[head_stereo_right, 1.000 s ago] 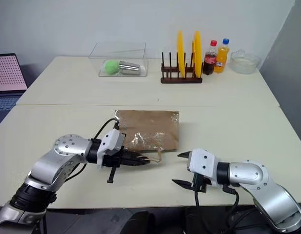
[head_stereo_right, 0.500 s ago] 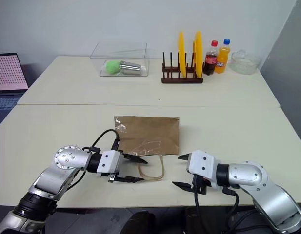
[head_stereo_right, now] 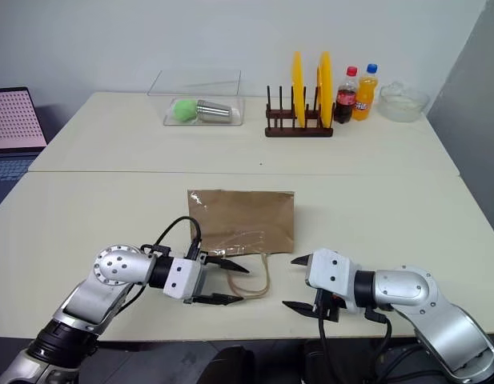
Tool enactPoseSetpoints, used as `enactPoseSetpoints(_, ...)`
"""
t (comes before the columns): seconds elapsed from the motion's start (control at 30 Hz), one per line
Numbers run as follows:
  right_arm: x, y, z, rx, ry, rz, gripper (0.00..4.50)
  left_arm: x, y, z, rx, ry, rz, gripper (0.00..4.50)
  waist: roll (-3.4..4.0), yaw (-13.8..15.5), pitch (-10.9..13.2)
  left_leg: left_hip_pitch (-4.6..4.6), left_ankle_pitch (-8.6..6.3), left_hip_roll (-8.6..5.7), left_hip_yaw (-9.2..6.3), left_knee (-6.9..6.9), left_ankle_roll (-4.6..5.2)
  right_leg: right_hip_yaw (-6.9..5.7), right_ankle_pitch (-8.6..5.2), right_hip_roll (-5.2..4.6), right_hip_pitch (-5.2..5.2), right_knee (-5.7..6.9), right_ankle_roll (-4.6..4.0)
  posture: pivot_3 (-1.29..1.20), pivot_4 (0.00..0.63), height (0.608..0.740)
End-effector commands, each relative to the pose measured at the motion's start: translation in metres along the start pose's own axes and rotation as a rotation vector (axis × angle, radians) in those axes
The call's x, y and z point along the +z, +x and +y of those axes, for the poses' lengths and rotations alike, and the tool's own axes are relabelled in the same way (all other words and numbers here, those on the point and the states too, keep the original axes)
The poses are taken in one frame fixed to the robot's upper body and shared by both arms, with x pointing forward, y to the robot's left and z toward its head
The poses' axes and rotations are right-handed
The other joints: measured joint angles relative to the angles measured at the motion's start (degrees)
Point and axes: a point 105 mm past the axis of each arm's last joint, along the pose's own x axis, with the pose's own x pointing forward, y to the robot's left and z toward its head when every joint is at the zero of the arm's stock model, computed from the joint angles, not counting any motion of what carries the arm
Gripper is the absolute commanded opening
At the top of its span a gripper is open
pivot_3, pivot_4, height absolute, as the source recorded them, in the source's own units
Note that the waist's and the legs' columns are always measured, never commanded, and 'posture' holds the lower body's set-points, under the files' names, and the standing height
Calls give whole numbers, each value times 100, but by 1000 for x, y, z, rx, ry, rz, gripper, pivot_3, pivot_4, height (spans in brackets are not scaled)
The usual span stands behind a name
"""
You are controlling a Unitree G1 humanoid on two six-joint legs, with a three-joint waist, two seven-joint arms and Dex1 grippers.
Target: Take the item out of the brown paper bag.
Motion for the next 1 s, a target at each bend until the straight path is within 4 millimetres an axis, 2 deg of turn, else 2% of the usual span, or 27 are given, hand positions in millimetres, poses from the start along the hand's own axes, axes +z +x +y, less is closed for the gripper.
enactPoseSetpoints(0.03, 6, -2, 5, 19, -26, -18, 3844, 9, 8, 0, -30, 47, -28, 2520, 0, -1, 0, 0, 0, 0, 0, 0, 0, 0, 0, 0, 0, 0, 0, 0, 150, 740)
enactPoseSetpoints(0.1, 5, -2, 6, 18, -26, -16, 3844, 9, 10, -1, -47, 41, -32, 2520, 0, -1, 0, 0, 0, 0, -1, 1, 0, 0, 0, 0, 0, 1, 0, 0, 150, 740)
enactPoseSetpoints(0.37, 5, -2, 6, 14, -23, -14, 3844, 4, 14, -4, -78, 32, -17, 26, 0, -3, 0, 1, 0, 0, 0, 1, 0, -1, 0, 1, 0, 2, 0, 0, 150, 740)
enactPoseSetpoints(0.5, 5, -2, 6, 13, -23, -15, 3844, 1, 15, -4, -88, 36, -2, 26, 0, -3, 0, 1, 0, 0, -1, 1, 0, -1, 0, 1, 0, 1, 0, 0, 150, 740)
enactPoseSetpoints(0.63, 6, -1, 5, 12, -30, -19, 3844, 2, 15, 6, -48, 19, -14, 26, 0, -3, 0, 0, 0, 0, -1, 1, 0, -1, 0, 1, 0, 1, 0, 0, 150, 740)
enactPoseSetpoints(0.77, 6, -3, 4, 16, -55, -17, 3844, 12, 11, 29, 31, -33, -48, 26, 0, -1, 0, 0, 0, 0, -2, 3, 0, -3, 0, 1, 2, 1, 1, 0, 150, 740)
enactPoseSetpoints(0.9, 10, -5, 4, 28, -97, -36, 3844, 29, -4, 68, 157, -117, -105, 26, -1, -3, 0, -2, 0, 0, -5, 5, 0, -7, 0, 2, 1, 3, 1, 0, 150, 740)
enactPoseSetpoints(1.0, 16, -5, 4, 37, -109, -68, 3844, 33, -9, 80, 194, -139, -115, 26, -1, -23, -1, 1, 0, 0, -4, 6, 0, -5, 0, 3, 2, 3, 1, 0, 150, 740)
